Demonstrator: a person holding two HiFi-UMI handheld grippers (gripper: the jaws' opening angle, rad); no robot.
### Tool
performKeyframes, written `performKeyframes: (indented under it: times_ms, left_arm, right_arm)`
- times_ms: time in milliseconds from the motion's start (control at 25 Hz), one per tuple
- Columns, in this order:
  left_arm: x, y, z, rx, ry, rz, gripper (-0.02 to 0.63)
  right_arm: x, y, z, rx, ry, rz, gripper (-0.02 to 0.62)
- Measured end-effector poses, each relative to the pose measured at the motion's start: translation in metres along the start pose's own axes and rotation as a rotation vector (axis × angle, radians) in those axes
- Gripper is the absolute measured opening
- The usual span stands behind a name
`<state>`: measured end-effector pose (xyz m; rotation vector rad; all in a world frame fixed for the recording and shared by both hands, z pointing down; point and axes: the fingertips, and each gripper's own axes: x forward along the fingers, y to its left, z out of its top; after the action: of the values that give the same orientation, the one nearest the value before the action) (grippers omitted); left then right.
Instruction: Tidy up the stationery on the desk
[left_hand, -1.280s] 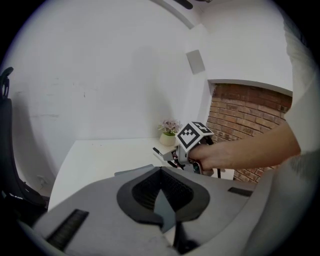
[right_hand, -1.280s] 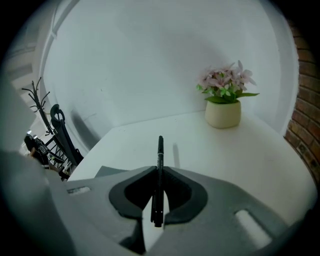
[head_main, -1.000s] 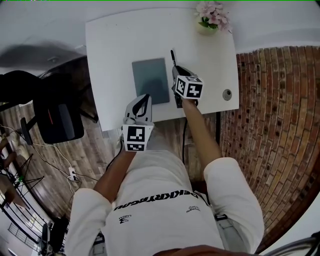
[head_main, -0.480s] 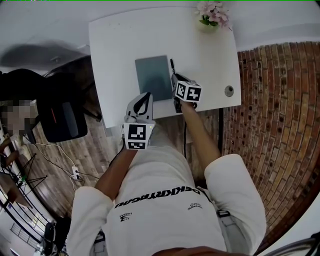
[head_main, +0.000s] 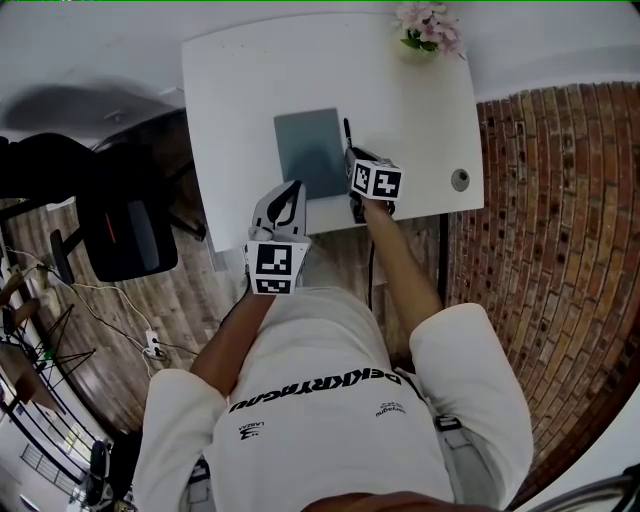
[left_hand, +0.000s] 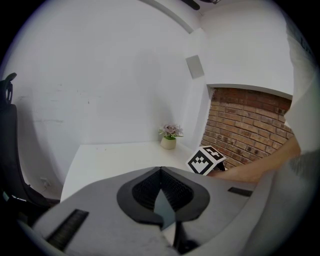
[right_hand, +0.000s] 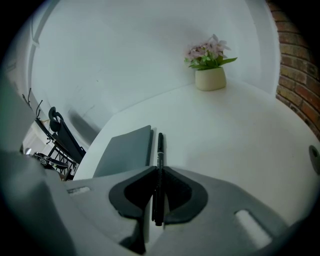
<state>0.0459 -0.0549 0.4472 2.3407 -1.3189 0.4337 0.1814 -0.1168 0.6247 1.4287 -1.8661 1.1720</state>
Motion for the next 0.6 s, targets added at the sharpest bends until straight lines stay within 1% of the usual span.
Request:
performKeyframes:
  times_ms: [80, 240, 400, 600]
  left_arm:
    - [0.000, -0.001, -0.001, 0.000, 0.000, -0.001, -0.002]
    - [-0.002, -0.002, 0.000, -0.002, -0.002, 0.000, -0.003]
    - [-0.005, 0.001, 0.000, -0.006, -0.001, 0.009, -0.002]
    - [-0.010, 0.006, 0.001, -0.011, -0.005, 0.017, -0.002]
  right_arm:
    - [0.000, 0.000, -0.001, -0.007, 0.002, 0.000, 0.045]
    - [-0.001, 0.003, -0.001, -0.004, -0.003, 0.013, 0.074]
    - [-0.004, 0.005, -0.001, 0.001, -0.015, 0.028, 0.080]
    - [-0.021, 0.004, 0.014, 0.046, -0.092, 0.048, 0.081]
